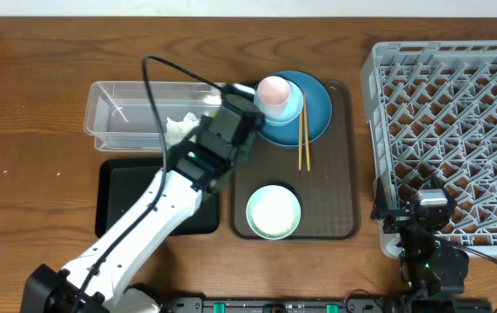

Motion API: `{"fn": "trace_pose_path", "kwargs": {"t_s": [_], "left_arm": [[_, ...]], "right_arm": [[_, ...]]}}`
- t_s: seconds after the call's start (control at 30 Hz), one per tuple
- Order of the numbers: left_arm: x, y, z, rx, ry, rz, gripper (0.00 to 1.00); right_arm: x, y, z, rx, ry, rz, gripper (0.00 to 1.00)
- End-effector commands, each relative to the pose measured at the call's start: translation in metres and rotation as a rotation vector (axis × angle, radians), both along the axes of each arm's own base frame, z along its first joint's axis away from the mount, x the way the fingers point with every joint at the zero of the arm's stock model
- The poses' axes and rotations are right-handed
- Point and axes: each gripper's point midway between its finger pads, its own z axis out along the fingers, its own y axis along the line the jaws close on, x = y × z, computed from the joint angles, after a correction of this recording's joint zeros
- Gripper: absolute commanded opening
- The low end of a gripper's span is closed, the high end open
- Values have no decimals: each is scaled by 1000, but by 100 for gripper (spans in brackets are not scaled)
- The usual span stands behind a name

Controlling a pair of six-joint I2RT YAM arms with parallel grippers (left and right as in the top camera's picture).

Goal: Sort waste into correct bins and load items into the dishwasher rack
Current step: 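Carry the yellow wrapper left and release it into the clear bin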

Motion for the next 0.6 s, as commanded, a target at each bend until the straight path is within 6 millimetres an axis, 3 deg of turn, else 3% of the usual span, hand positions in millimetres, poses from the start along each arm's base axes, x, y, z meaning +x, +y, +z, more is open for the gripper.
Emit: {"fn": "trace_pose_path", "kwargs": {"t_s": [0.0,0.27,0.57], "left_arm": [[15,37,7,36,-43,114,6],[46,109,6,-13,-77,339,7],[72,156,-39,-5,-36,475,12]], "right_arm": [[0,-2,0,-8,-3,-9,99],[0,-2,0,-8,-3,-9,99],[0,-2,0,-8,-3,-9,99]]}}
